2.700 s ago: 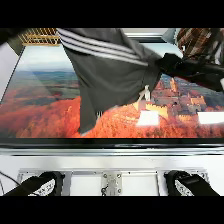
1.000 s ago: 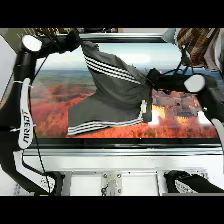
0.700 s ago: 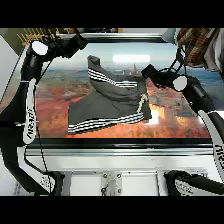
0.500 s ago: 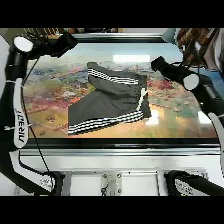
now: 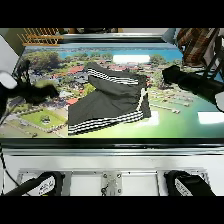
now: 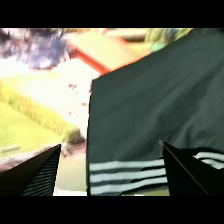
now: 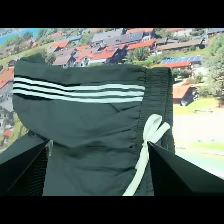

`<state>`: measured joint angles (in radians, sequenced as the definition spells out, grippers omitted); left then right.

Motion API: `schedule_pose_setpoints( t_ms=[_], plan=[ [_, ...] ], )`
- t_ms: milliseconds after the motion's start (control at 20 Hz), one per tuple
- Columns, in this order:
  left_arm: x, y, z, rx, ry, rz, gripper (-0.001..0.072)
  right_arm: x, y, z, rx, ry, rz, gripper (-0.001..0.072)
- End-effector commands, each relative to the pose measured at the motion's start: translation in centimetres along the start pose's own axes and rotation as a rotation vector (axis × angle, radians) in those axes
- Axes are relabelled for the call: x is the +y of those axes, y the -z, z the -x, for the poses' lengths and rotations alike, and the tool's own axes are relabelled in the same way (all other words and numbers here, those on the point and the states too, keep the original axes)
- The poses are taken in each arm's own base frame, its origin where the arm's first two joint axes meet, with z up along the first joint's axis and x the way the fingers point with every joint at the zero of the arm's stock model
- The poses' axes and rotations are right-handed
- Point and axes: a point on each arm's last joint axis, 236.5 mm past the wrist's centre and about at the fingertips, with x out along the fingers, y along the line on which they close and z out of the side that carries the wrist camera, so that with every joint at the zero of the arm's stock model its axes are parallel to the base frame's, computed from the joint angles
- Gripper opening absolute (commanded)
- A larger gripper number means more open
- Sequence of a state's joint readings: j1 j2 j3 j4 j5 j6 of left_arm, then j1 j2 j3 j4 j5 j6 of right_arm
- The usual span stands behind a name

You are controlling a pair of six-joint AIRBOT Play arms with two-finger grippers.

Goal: Fold the clothes and pants, and hang the long-sleeved shirts on hangers.

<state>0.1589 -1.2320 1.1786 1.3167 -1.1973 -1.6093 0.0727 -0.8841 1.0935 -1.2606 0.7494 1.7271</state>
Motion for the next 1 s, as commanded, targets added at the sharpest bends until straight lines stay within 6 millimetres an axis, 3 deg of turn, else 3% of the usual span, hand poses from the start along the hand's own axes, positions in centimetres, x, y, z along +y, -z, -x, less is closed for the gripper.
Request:
schedule_pose_setpoints(
  t_ms=[0,100,200,450,750,850,900,950],
  plan=[
    [5.4,10.3,-4.4,0.151,-0.074,0.122,0.0668,0.0,1.9,1.8,0.024,-0.008,-0.011,0.0655],
    [5.7,13.3,-6.5,0.19,-0.013,0.218,0.0667,0.2,2.4,1.8,0.035,-0.019,-0.028,0.0655],
    [4.9,14.5,-7.9,0.189,0.077,0.276,0.0667,0.6,2.4,1.8,0.039,-0.034,-0.044,0.0655],
    [2.6,15.3,-10.1,0.233,0.191,0.339,0.0667,0.6,2.4,1.8,0.039,-0.034,-0.044,0.0655],
    [-0.2,17.0,-12.8,0.312,0.201,0.3,0.0667,0.6,2.4,1.8,0.038,-0.034,-0.044,0.0655],
    [-1.1,16.4,-13.2,0.308,0.2,0.281,0.0665,0.6,2.4,1.8,0.039,-0.034,-0.044,0.0655],
    [-1.4,15.7,-13.1,0.294,0.202,0.273,0.0531,0.6,2.4,1.8,0.039,-0.034,-0.044,0.0655],
    [-1.8,15.0,-13.0,0.278,0.206,0.264,0.0298,0.6,2.4,1.8,0.039,-0.033,-0.044,0.0655]
  ],
)
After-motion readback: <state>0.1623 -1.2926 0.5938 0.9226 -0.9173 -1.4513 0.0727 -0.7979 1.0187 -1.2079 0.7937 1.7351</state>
